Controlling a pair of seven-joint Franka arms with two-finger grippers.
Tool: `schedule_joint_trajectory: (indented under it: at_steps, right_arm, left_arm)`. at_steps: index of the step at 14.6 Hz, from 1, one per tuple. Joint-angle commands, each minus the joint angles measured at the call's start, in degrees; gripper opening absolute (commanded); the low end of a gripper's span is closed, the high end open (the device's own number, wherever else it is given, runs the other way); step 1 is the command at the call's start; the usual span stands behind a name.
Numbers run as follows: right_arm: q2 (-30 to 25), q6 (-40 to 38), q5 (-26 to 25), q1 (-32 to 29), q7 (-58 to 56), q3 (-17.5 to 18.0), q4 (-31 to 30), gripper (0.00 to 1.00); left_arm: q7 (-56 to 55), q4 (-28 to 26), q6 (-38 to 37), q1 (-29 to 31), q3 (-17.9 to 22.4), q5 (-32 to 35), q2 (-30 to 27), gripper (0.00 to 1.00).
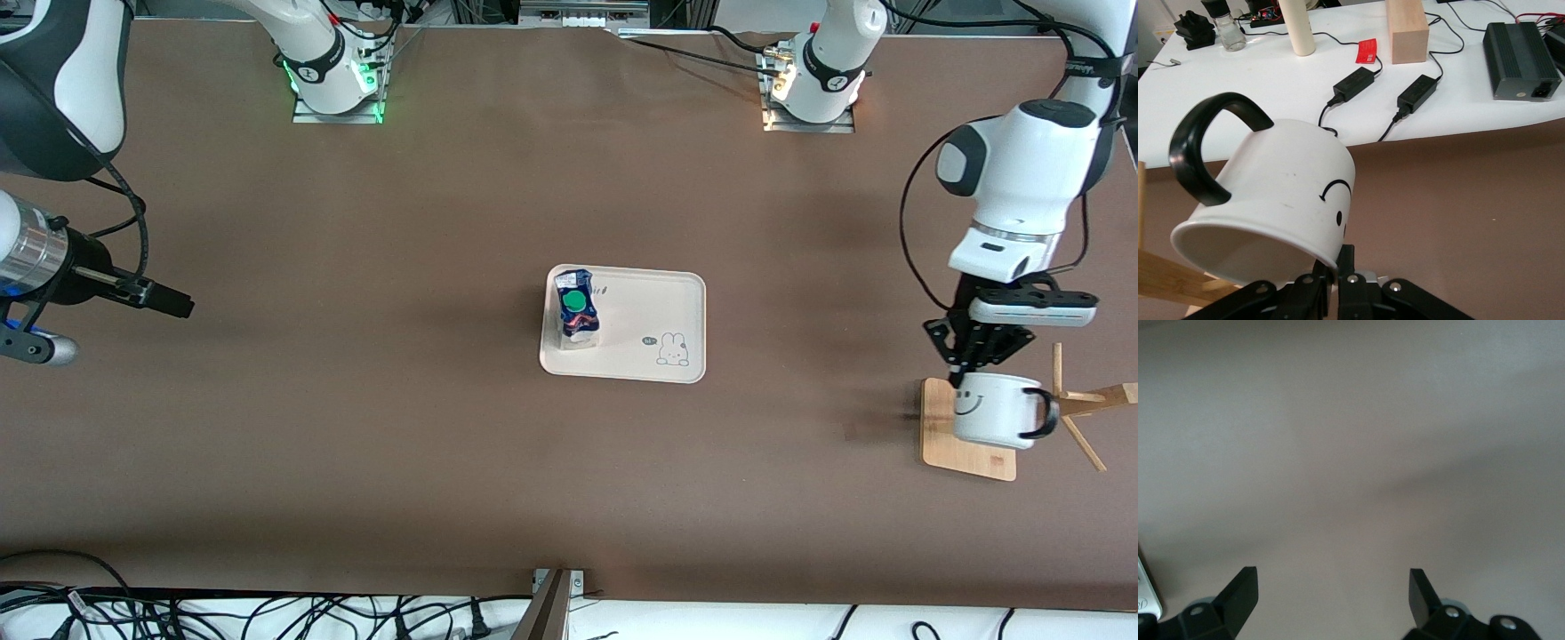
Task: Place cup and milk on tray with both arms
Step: 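Lift the white mug off the stand with the left gripper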
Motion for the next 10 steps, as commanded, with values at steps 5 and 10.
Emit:
schedule_joint_trajectory:
  at_steps: [5,10]
  right_arm:
    - [-0.19,-0.98,-0.20,0.67,-1.22,-0.67,1.56,1.00]
    - [-0.71,-0.63,-0.20,0.58,-3.33,0.29,1.74,1.00]
  left_arm:
    - [-5.05,5.03,-19.51,-5.46,-3.11,1.15,-1.99,0.00]
    - [-7.78,18.04,-40.91,-9.95,-5.75,0.80,4.06,0.00]
